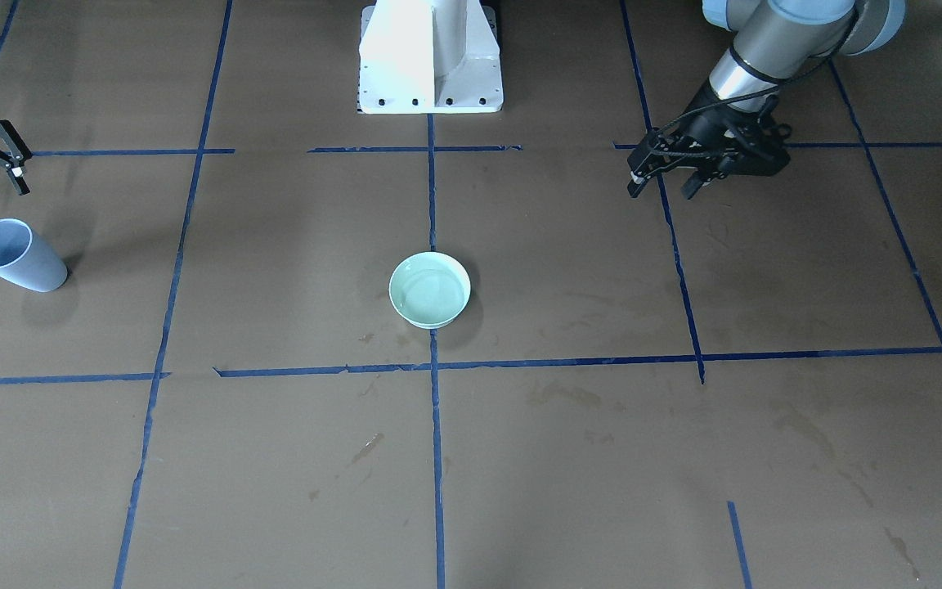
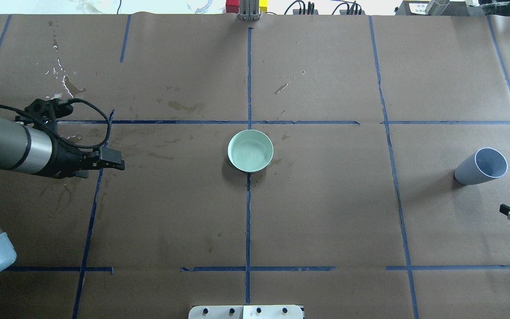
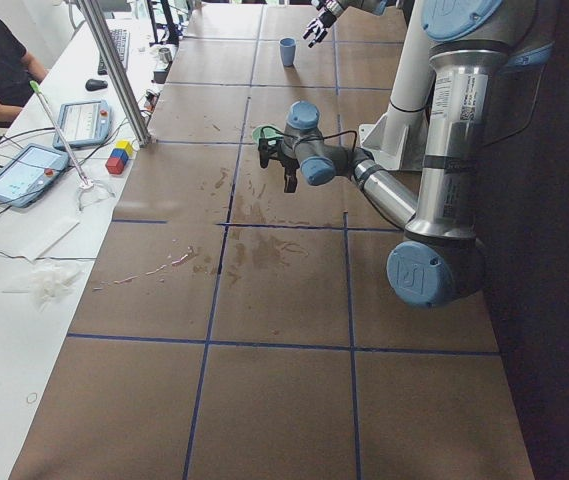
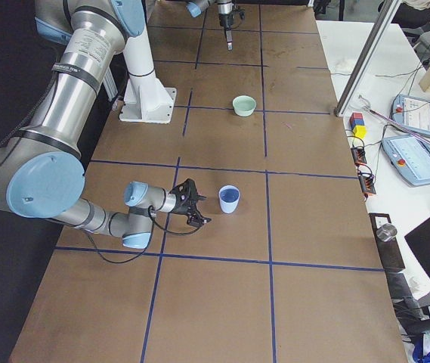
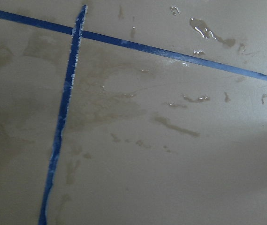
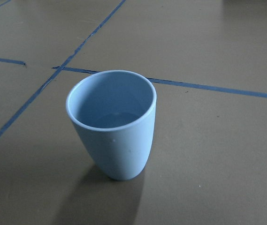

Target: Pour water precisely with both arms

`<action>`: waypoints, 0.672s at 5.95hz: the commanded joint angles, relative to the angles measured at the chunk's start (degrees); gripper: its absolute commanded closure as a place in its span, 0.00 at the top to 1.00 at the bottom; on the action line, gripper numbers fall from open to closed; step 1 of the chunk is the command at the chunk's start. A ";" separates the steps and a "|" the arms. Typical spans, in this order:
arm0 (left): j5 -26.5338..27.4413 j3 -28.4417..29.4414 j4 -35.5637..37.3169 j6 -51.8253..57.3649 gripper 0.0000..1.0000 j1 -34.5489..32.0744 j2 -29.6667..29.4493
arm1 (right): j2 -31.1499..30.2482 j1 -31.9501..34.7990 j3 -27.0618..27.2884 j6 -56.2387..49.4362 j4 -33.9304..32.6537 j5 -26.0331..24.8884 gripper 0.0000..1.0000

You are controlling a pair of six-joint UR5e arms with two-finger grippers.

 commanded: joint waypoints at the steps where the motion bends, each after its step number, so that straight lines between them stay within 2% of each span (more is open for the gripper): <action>1: 0.04 0.98 13.58 -2.56 1.00 5.05 -11.24 | -0.14 10.01 -0.13 -0.67 0.77 13.84 1.00; 2: -0.13 3.60 13.89 -3.36 1.00 5.52 -15.03 | 0.38 16.53 -0.21 -5.81 0.50 20.71 1.00; 4: 2.05 12.03 13.54 -3.37 1.00 8.06 -22.33 | 4.23 33.46 -0.13 -10.32 -4.65 40.10 1.00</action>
